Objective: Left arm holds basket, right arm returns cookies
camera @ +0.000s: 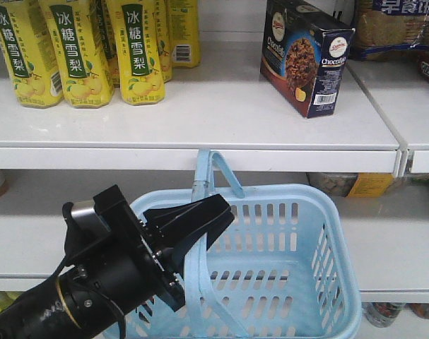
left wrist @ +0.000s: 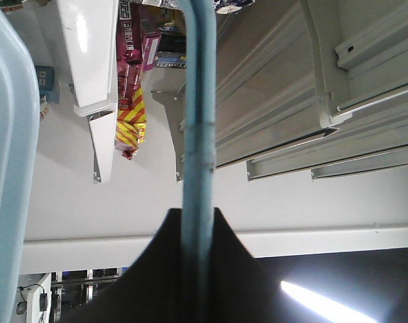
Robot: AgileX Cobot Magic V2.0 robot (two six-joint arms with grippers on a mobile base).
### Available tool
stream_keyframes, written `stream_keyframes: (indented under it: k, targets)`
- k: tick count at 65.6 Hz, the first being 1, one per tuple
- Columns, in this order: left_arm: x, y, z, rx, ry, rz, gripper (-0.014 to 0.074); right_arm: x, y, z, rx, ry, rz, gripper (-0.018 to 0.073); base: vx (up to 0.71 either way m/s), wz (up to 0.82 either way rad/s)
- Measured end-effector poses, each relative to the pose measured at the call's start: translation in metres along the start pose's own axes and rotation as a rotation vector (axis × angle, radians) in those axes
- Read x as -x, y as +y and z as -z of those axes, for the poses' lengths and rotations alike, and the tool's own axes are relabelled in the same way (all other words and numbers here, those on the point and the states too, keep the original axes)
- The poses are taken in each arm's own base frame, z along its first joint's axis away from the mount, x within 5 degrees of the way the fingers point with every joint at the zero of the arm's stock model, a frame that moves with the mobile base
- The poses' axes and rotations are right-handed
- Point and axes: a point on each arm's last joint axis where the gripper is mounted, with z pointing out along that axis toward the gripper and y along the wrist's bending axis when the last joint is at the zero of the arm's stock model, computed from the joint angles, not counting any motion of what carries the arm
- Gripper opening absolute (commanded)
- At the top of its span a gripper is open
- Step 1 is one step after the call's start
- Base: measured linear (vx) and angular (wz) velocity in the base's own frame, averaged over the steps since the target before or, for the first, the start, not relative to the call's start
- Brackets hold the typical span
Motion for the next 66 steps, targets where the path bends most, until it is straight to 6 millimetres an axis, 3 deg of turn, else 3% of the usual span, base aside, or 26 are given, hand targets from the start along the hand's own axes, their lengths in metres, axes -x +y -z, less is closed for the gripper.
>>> stream_keyframes:
  k: [41,66]
  targets:
    - [0.000,-0.001,0.001,0.001,-0.003,0.001,0.0000,0.000,0.000,0.000,0.000,0.000,0.000,-0.0006,0.00,0.00]
    - [-0.003,-0.027,0.019,0.082,-0.060,-0.005,0.0000,0.000,0.000,0.000,0.000,0.000,0.000,-0.0006,0.00,0.00]
